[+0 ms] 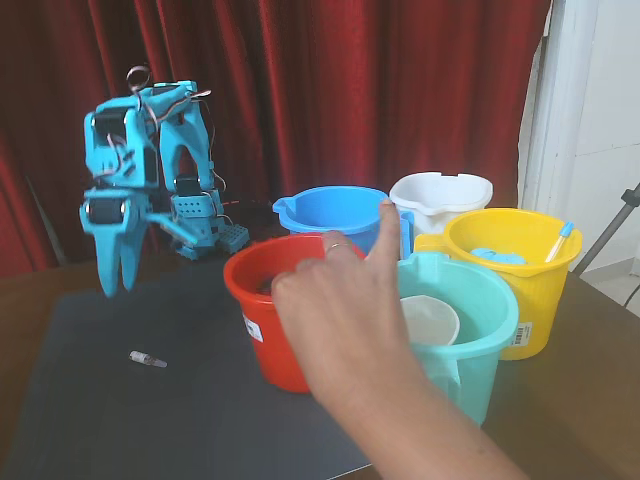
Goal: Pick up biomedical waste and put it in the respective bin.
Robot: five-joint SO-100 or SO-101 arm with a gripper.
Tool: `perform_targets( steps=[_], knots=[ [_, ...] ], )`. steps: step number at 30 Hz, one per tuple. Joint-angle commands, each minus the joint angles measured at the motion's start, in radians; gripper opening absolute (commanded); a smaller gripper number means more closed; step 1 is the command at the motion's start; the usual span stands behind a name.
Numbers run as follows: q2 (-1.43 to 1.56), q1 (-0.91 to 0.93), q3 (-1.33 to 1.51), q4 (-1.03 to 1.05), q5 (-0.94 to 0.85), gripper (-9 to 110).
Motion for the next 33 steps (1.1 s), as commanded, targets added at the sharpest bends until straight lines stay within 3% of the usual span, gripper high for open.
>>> perform_targets(
  steps=[1,24,33],
  knots=[
    [-0.075,-0.009,-0.083,-0.012,0.003,16],
    [-0.337,-0.055,-0.238,-0.091,-0.005,16],
    [-0.337,0.034,-0.235,-0.077,-0.071,16]
  ],
)
